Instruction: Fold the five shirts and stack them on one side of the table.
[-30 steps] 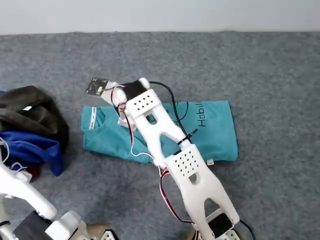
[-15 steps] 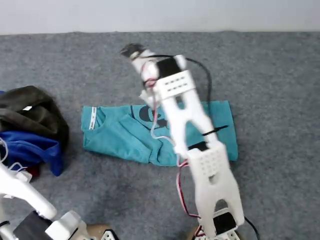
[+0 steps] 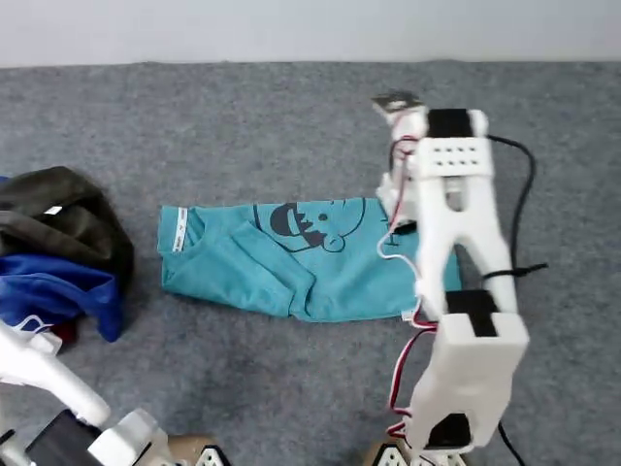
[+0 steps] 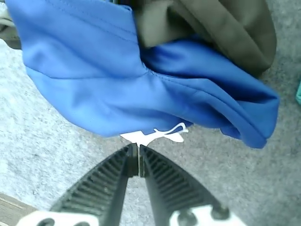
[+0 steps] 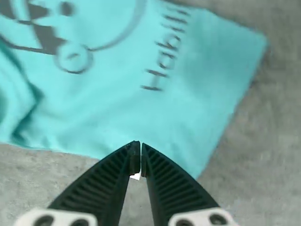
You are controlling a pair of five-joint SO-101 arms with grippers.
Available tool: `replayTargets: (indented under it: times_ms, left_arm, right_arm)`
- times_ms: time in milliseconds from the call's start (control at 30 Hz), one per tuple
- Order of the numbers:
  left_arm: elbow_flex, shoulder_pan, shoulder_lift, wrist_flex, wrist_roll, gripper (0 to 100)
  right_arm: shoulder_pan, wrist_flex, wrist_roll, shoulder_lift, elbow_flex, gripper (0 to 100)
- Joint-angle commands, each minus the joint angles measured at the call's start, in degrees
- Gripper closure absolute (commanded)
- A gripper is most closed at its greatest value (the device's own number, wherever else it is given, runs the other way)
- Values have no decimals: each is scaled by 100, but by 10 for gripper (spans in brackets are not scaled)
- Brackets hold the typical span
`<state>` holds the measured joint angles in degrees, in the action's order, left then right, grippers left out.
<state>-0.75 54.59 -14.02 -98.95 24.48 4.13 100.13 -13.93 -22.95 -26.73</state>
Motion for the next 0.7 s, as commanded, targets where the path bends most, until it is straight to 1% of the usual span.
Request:
replayTargets:
  times_ms: [0,100,167,233,367,400,667]
  left_arm:
    - [-251,-53,-53,-114,-18,986]
    - [-251,-53,-35,-114,-18,986]
    - [-251,-53,-35,-114,-18,986]
    - [-251,-53,-35,-123,-18,986]
    - [-251,-53,-35,-132,-18,986]
    - [-251,-53,-35,-132,-18,986]
    - [-251,-53,-18,-105,-18,986]
  right_arm:
    - [-462,-251,273,347,211,990]
    - [-576,-673,316,409,765,985]
    - [-593,-945,422,523,1143,961]
    - [-585,-1270,475,708,1547,910]
    - [-541,-1886,475,954,2154,764]
    - [-541,-2009,475,954,2233,744]
    - [-567,-2695,466,708,2576,736]
